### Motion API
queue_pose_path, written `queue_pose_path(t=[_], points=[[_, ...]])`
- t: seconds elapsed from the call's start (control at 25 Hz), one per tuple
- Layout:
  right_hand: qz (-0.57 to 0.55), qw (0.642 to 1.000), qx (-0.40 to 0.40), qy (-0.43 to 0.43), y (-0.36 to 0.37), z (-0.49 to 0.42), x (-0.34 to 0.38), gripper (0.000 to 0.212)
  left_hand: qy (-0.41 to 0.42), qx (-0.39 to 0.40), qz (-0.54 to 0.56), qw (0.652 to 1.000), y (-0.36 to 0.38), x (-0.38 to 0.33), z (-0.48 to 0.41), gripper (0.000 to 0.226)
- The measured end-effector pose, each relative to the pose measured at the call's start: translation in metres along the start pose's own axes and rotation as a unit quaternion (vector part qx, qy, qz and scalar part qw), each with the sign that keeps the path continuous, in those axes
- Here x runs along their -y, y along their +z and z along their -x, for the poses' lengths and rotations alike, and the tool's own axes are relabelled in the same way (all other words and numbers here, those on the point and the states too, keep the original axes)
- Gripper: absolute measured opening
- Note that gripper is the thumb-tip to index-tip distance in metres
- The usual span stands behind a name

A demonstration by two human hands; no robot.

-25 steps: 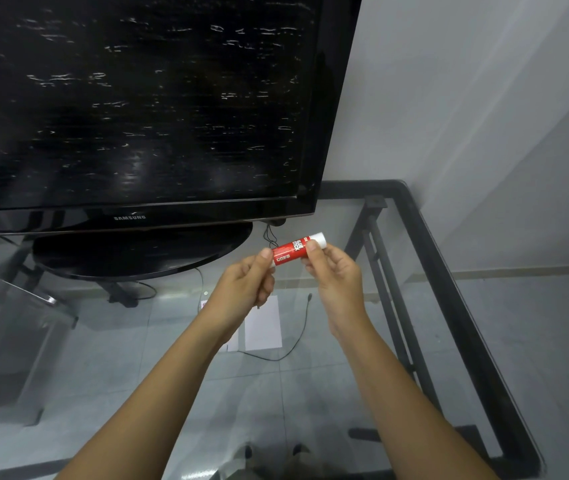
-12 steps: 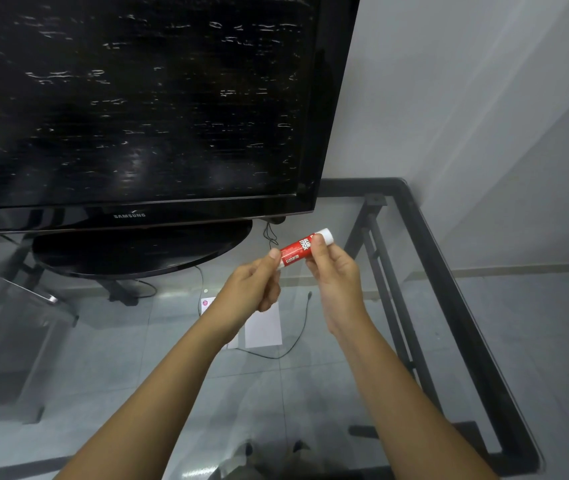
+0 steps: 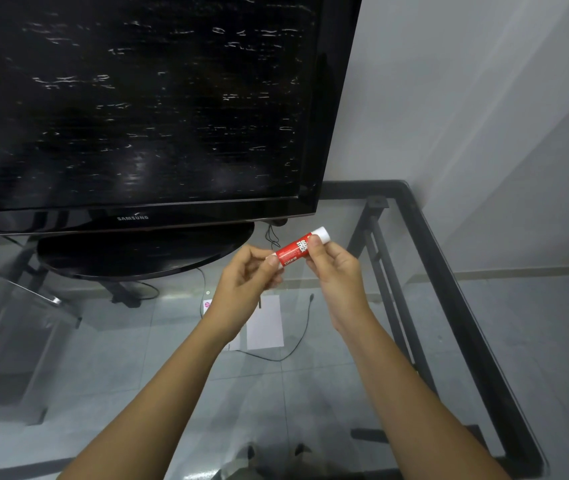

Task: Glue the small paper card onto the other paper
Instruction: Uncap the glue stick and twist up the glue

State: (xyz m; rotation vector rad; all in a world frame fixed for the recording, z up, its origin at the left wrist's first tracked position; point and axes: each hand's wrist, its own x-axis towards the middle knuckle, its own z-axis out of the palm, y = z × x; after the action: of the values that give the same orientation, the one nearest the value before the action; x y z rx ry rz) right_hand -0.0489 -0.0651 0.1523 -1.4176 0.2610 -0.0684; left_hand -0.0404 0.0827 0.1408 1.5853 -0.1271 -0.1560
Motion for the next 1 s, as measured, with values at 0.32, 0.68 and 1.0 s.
queue_pose_path(t=[0.32,0.68,1.0], points=[[0.004,1.0,0.008,-0.005,0.002,0.0002,0.001,0.012,-0.047,-0.001,0.081,0.996,0.0001,0.0026,-0.0007,0.031],[0.003,1.0,0.017,-0.012,0.0053,-0.0005,0.0055,0.016,-0.078,0.011,0.099,0.992,-0.0021,-0.0004,-0.0051,0.033],[0.017,1.0,0.011,-0.018,0.0066,-0.0009,0.0057,0.026,0.046,-0.013,0.034,0.998,-0.0036,0.0014,0.0003,0.028]])
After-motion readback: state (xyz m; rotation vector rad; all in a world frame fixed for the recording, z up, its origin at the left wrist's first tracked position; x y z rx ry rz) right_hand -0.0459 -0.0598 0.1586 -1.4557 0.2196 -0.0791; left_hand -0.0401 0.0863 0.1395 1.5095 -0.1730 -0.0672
